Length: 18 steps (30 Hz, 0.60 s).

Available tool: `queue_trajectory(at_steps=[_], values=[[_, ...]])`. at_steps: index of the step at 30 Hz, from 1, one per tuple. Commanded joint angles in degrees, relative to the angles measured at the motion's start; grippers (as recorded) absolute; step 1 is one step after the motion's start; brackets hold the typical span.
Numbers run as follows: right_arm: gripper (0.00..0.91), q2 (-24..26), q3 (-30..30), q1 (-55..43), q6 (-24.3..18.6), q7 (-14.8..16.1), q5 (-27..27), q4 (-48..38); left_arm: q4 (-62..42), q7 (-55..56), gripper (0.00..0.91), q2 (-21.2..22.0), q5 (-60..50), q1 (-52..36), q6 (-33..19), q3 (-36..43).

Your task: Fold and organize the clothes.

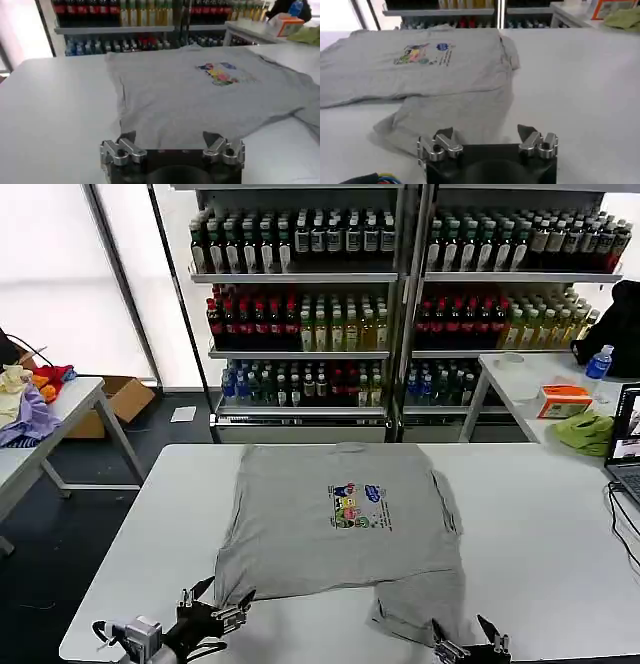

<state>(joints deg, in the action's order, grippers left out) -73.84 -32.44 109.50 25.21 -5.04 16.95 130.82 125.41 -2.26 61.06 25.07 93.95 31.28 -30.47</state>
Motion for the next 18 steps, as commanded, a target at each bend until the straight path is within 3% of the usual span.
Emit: queue_trajectory(at_steps=[1, 4, 6, 7, 8, 9, 10, 13, 18], values=[[0.907, 0.0, 1.8, 0.3, 0.6, -1.0, -0.7, -0.3, -5.5, 1.1, 0.907, -0.8, -0.3, -2.7, 1.6, 1.4], [0.907, 0.0, 2.1, 0.5, -0.1, -0.9, -0.8, -0.9, -5.7, 0.8, 0.897, 0.4, -5.0, -1.6, -0.4, 1.3], [0.796, 0.0, 2.2, 0.4, -0.3, -0.8, -0.9, -1.2, -5.7, 0.5, 0.846, 1.1, -6.6, -1.0, -1.6, 1.5], [0.484, 0.1, 2.5, 0.4, -0.6, -0.7, -0.9, -1.5, -5.9, 0.5, 0.766, 1.5, -6.6, -0.7, -1.8, 1.5], [0.302, 0.2, 2.5, 0.4, -0.7, -0.7, -1.0, -1.6, -6.0, 0.5, 0.715, 1.6, -6.6, -0.6, -1.9, 1.4], [0.020, 0.2, 2.7, 0.5, -0.9, -0.4, -1.1, -1.7, -6.2, 0.5, 0.534, 1.7, -6.7, -0.4, -2.2, 1.3], [0.000, 0.2, 2.7, 0.5, -1.2, -0.3, -1.2, -1.7, -6.3, 0.5, 0.312, 1.7, -6.7, -0.1, -2.5, 1.0], [0.000, 0.3, 2.8, 0.6, -1.9, -0.3, -1.2, -2.0, -5.6, 0.4, 0.030, 1.9, -6.7, 0.8, -3.1, 0.7], [0.000, 0.3, 3.0, 0.7, -2.3, -0.5, -1.2, -2.4, -4.5, 0.4, 0.030, 3.2, -7.4, 3.1, -4.1, 1.1]])
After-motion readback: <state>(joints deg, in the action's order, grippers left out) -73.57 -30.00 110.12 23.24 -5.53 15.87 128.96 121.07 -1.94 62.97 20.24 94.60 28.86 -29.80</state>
